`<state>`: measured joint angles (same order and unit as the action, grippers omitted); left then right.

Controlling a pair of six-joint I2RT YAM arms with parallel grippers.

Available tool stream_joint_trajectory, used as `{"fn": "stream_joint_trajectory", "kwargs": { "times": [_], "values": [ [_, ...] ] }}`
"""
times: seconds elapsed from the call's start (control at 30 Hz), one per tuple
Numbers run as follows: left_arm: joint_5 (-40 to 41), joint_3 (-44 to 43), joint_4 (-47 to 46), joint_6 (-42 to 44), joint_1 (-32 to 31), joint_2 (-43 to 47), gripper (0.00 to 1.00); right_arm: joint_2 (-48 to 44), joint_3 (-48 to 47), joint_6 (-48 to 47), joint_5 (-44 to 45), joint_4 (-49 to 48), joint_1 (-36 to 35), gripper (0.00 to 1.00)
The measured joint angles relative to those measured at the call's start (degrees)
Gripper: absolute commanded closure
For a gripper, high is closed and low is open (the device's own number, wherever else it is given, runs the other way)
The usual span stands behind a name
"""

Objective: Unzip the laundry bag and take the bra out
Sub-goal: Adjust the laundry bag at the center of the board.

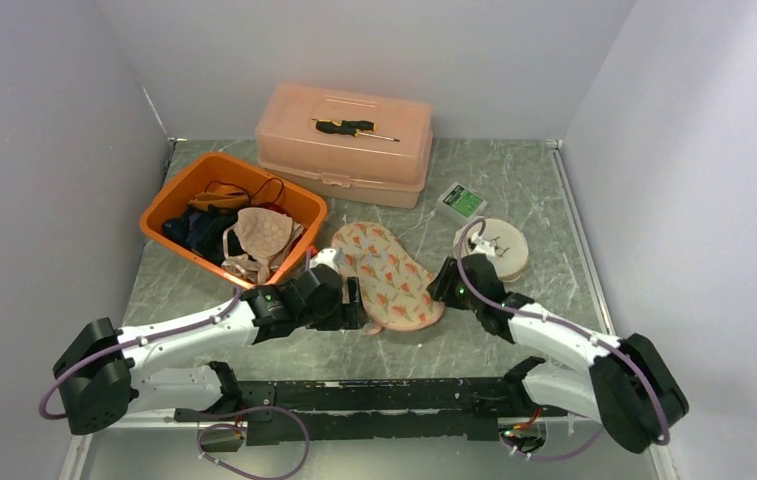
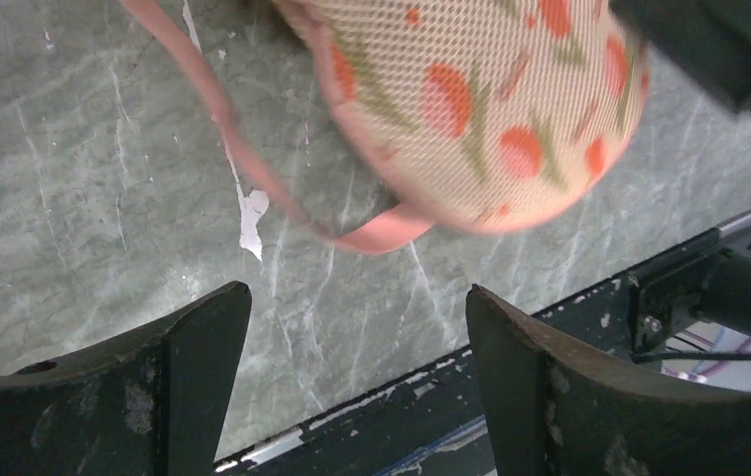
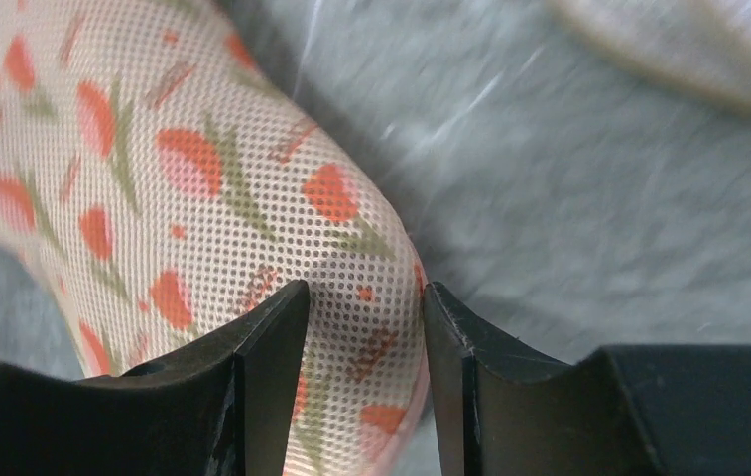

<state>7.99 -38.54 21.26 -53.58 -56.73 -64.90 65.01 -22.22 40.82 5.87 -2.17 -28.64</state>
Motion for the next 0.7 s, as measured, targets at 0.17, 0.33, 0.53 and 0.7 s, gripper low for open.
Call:
{"fn": "stream_joint_trajectory", "kwargs": {
  "times": [0.17,0.33,0.53,0.7],
  "values": [
    [0.6,-0.8,-1.2,1.0,0.0,-5.8,0.15,-6.1,5.0,6.0,1.7,0.3,-14.0,0.48],
    [2.6,-4.4,1.1,1.8,0.0,-10.3,0.13,-7.9,5.5,10.1,4.7,3.9,-24.5,0.33],
    [6.4,-5.6,5.2,1.7,0.0,-5.0,0.14,-19.1,5.2,8.6,7.8,8.3,-18.1,0.28],
    [6.5,-5.5,6.5,1.0,-0.2,-1.9,0.15,-11.6,1.5,5.4,1.7,2.0,-1.0,0.27]
  ]
}}
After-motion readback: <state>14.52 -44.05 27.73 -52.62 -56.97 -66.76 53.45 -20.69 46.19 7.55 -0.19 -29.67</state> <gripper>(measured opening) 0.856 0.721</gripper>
